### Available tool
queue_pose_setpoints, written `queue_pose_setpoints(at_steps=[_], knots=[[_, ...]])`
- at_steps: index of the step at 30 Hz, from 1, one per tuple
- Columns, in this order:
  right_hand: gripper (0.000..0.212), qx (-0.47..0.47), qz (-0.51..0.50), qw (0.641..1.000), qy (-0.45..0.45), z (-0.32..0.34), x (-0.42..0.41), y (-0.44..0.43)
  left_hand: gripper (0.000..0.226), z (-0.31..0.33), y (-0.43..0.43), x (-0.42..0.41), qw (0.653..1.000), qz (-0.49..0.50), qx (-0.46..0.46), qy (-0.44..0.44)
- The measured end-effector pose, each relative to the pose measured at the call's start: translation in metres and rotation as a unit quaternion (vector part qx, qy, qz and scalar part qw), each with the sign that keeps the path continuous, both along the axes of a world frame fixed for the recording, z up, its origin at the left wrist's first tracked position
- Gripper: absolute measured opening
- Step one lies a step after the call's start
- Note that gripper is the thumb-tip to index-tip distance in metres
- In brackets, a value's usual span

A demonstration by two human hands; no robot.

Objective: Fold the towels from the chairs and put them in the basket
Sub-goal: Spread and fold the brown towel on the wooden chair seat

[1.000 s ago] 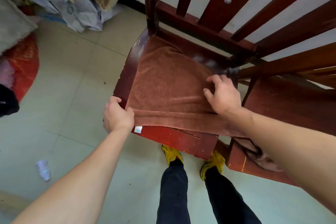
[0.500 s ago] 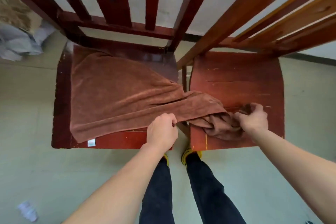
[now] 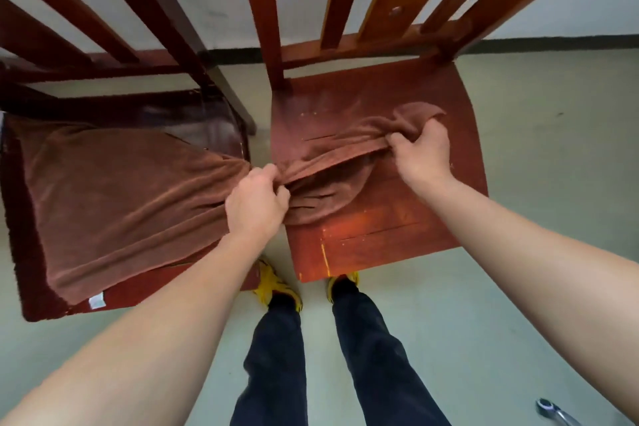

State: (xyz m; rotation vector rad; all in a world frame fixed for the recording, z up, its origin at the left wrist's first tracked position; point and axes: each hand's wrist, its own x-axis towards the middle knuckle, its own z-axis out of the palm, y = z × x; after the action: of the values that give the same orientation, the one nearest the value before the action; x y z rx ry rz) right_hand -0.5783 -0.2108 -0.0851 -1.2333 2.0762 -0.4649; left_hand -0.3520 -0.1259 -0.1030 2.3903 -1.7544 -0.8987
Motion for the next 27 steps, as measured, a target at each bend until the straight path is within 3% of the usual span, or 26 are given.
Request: queue_pose_setpoints(at_steps=[4,8,12,16,19,21,23,25,27], knots=[[0.021,-0.064,0.027,0.998,-0.012,0.033,-0.002,-0.027,0.018,0.028,-0.002,-0.004,0.997,0.020,-0.071,0.012],[0.020,-0.032,0.008,0.999,-0.014,0.031,-0.023,-0.005,0.022,0.036,0.013,-0.021,0.998,-0.048,-0.038,0.012],[0.016,0.109,-0.059,0.992,0.001,-0.004,-0.055,0.044,0.019,0.018,0.035,-0.038,0.993,-0.100,0.056,0.036],[0.048,0.318,-0.065,0.945,0.028,-0.033,-0.081,0.082,0.016,-0.002,0.057,-0.045,0.959,-0.170,0.225,0.018],[0.060,0.286,-0.009,0.947,0.146,-0.030,-0.081,0.072,0.016,-0.003,0.062,-0.036,0.941,-0.166,0.296,0.022],[0.059,0.182,0.047,0.961,0.201,-0.021,-0.066,0.050,0.018,0.002,0.054,-0.027,0.966,-0.129,0.223,0.023],[0.049,0.093,0.125,0.969,0.192,-0.016,-0.040,0.024,0.016,0.006,0.037,-0.015,0.992,-0.077,0.094,0.014],[0.039,0.050,0.214,0.964,0.149,-0.016,-0.007,0.000,0.013,0.005,0.013,0.000,0.998,-0.055,0.011,-0.017],[0.042,0.059,0.280,0.954,0.095,-0.019,0.028,-0.018,0.021,0.000,-0.011,0.019,0.997,-0.048,0.004,-0.057]])
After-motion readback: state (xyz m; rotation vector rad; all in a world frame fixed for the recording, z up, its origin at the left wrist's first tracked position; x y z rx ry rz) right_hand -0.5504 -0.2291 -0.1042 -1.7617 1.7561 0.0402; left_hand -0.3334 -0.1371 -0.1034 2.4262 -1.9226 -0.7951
